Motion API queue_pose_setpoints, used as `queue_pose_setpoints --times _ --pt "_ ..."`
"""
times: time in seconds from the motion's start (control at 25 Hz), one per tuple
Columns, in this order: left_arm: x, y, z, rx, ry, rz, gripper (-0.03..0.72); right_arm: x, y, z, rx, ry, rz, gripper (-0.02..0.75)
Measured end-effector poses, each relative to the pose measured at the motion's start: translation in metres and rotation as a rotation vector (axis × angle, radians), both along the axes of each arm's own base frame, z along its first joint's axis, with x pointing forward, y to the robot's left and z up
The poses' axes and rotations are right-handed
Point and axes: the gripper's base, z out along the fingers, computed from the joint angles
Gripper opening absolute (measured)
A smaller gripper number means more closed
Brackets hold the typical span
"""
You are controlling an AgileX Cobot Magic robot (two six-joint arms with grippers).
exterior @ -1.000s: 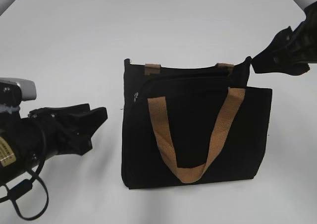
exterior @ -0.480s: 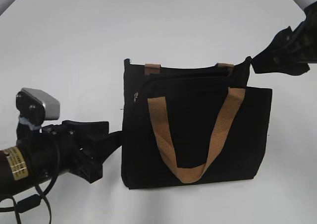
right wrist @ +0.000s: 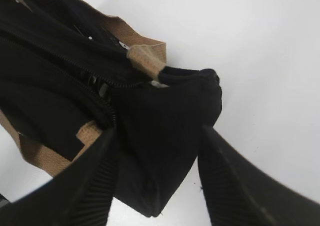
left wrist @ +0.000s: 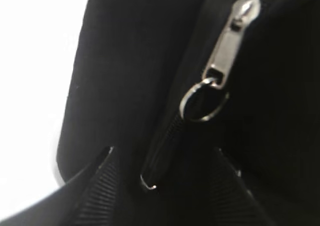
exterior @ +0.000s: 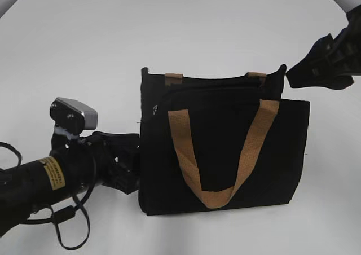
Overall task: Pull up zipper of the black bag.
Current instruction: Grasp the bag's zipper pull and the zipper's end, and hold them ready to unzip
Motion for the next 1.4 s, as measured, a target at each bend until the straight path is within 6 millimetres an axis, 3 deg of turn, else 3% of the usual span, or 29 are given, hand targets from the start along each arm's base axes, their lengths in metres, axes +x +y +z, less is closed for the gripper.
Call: queue_pose_setpoints --times 0.12,0.2,0.4,0.52,0.84,1.12,1.4 --pt "0.007 -0.005 -0.007 0.009 0.011 0.002 0.426 0.000 0.000 0.000 0.000 0.003 0.001 0.400" --pt "0.009 -0.006 -0.008 0.008 0.011 0.009 0.379 0.000 0.000 0.000 0.000 0.003 0.001 0.400" --pt "0.014 -0.002 -0.008 -0.005 0.015 0.079 0.104 0.000 0.000 0.000 -0.001 0.004 0.002 0.400" --pt "0.014 -0.002 -0.008 -0.007 0.015 0.086 0.019 0.000 0.000 0.000 0.001 0.005 0.002 0.400" --pt "-0.003 0.019 0.012 -0.078 -0.042 0.171 0.005 -0.003 0.011 0.003 0.058 -0.010 0.077 0.400" --pt "-0.024 0.037 0.034 -0.125 -0.089 0.208 0.005 -0.026 0.062 0.007 0.058 -0.093 0.403 0.400" --pt "-0.029 0.040 0.059 -0.197 -0.174 0.200 0.004 -0.043 0.105 -0.001 0.073 -0.110 0.545 0.347"
